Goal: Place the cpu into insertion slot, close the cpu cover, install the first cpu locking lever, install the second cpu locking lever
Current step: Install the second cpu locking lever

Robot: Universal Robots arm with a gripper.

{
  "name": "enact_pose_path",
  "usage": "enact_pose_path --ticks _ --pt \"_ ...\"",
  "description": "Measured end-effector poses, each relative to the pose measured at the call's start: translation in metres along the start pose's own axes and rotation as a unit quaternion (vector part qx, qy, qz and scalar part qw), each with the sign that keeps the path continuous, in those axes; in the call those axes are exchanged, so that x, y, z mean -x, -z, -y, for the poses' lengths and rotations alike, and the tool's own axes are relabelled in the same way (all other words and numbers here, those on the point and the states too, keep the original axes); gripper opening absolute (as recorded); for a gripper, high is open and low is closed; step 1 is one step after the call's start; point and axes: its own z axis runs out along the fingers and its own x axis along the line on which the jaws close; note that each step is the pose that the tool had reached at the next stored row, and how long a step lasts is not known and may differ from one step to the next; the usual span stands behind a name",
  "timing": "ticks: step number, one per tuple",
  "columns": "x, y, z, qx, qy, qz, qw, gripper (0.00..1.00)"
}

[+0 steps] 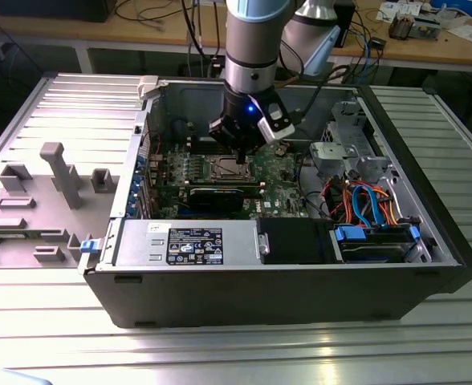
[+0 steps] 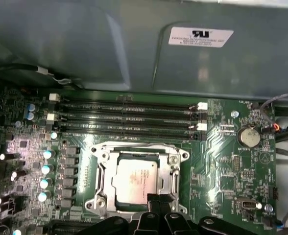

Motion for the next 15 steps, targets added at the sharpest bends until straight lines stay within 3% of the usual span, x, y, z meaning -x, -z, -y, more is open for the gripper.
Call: enact_pose_path --ticks 1,3,4,5,15 --pt "0.0000 -0.0001 0.0000 -0.0091 0.000 -0.0005 0.99996 0.11" --pt "0.0000 0.0000 0.0000 -0.0220 0.000 -0.0014 0.99976 0.11" --pt "0.0000 0.0000 0.0000 -0.0363 0.000 -0.0023 0.99934 0.11" --pt "0.0000 -0.0001 0.0000 -0.0392 0.000 -0.0024 0.99923 0.11" --pt "0.0000 0.0000 0.0000 -0.0401 0.001 -0.0025 0.99919 0.11"
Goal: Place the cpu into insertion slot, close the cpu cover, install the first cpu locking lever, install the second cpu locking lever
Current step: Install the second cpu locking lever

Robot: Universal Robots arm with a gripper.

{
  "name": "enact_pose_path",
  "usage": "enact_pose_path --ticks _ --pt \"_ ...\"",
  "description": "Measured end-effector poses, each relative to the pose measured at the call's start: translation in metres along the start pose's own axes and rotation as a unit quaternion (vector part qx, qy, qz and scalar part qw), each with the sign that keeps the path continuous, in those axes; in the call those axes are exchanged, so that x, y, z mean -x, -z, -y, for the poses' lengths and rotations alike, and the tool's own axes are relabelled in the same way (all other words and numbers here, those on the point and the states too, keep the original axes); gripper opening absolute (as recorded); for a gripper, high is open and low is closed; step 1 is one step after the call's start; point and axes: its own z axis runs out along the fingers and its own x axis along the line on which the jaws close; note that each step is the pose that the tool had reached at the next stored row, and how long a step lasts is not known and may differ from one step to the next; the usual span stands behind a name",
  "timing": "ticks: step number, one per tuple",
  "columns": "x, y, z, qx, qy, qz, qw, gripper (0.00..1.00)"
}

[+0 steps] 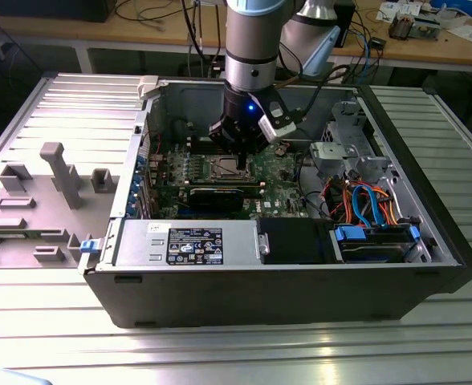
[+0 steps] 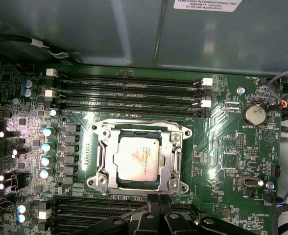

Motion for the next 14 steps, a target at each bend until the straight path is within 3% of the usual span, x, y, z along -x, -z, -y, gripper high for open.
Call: enact_pose_path --ticks 4,9,12,14 --pt "-0.0006 -0.0001 0.0082 -0.0014 0.000 -0.0001 1.00000 0.11" --pt "-0.0021 0.0027 0.0107 -0.0016 0.000 -0.0001 1.00000 0.11" --pt "-0.0076 0.0028 0.0108 -0.0010 0.000 0.0000 1.00000 0.11" --pt "-0.0158 0.0029 0.0115 -0.0006 0.000 0.0000 1.00000 0.11"
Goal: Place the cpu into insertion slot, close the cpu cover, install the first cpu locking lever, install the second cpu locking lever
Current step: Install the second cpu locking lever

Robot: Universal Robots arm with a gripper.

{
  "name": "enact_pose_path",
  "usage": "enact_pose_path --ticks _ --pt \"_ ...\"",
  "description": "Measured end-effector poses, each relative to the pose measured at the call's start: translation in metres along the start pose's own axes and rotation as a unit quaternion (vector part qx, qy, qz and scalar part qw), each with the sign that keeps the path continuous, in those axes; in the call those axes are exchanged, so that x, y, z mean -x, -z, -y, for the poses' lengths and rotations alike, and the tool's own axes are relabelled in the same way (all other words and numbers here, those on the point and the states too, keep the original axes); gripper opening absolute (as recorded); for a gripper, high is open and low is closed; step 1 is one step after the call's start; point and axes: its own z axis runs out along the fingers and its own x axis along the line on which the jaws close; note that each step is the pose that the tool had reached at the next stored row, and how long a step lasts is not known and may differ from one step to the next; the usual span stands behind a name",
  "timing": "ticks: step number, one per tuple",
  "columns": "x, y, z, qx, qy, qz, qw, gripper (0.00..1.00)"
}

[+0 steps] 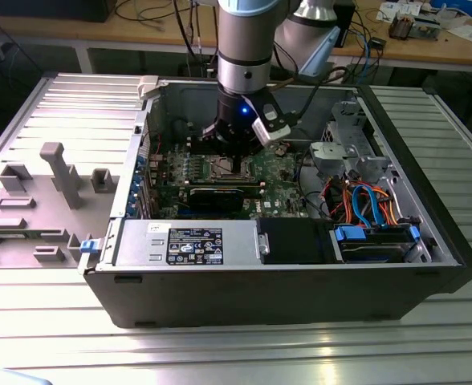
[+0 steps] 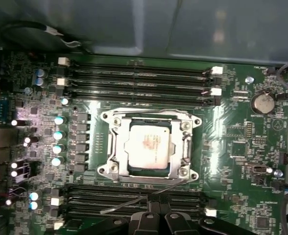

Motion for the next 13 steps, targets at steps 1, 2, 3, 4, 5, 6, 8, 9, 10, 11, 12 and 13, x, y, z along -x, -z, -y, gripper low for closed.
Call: enact_pose_path --ticks 1,2,3,4,5,6,8,9,10,11,12,13 --pt "-0.0032 -0.0001 0.0004 0.0000 0.000 0.0000 1.00000 0.11" --pt "-0.0054 -0.0001 0.0008 0.0000 0.000 0.0000 1.00000 0.11" --pt "-0.0065 -0.0003 0.0011 0.0000 0.000 0.0001 1.00000 0.11" --pt "-0.0065 -0.0003 0.0011 0.0000 0.000 0.0000 1.00000 0.11" --pt "-0.0066 -0.0002 0.0011 0.0000 0.000 0.0000 1.00000 0.11" --pt "-0.0067 -0.0002 0.0011 0.0000 0.000 0.0000 1.00000 0.11" --pt "-0.0067 -0.0002 0.0011 0.0000 0.000 0.0000 1.00000 0.11" --pt "-0.0067 -0.0002 0.0011 0.0000 0.000 0.0000 1.00000 0.11" --pt "-0.0067 -0.0002 0.0011 0.0000 0.000 0.0000 1.00000 0.11" --pt "-0.0067 -0.0002 0.0011 0.0000 0.000 0.0000 1.00000 0.11" --pt "-0.0067 -0.0002 0.0011 0.0000 0.000 0.0000 1.00000 0.11" --pt "-0.0067 -0.0002 0.0011 0.0000 0.000 0.0000 1.00000 0.11"
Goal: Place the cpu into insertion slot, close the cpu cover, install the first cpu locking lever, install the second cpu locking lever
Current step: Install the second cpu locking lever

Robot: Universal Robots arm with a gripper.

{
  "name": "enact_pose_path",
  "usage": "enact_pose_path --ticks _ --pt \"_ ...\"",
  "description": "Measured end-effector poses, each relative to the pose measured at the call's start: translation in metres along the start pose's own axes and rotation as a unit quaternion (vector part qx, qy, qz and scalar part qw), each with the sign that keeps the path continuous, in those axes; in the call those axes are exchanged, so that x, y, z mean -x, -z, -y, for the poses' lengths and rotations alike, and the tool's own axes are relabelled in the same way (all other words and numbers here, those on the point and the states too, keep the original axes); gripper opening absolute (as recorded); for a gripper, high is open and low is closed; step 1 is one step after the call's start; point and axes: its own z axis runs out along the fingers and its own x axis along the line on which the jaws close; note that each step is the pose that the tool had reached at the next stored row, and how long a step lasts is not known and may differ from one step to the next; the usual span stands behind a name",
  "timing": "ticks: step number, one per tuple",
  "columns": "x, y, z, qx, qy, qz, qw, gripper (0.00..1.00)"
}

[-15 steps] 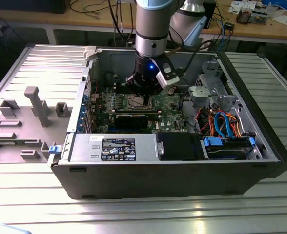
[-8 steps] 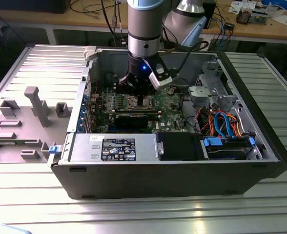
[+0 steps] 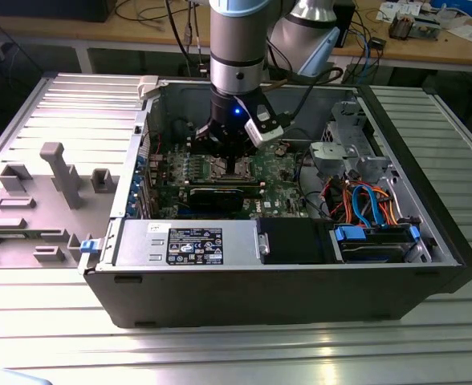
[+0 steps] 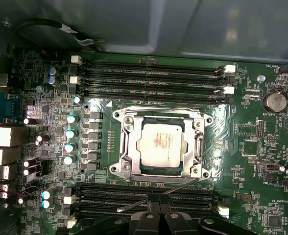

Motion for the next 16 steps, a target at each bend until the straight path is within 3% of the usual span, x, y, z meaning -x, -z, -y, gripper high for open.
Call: enact_pose_path --ticks 7,9,16 --pt "-0.0007 0.0043 0.0001 0.0001 -0.001 0.0001 1.00000 0.11" --pt "-0.0113 -0.0040 0.0006 0.0000 -0.001 -0.0002 1.00000 0.11" --pt "-0.0114 -0.0062 0.0005 0.0003 -0.001 -0.0002 1.00000 0.11"
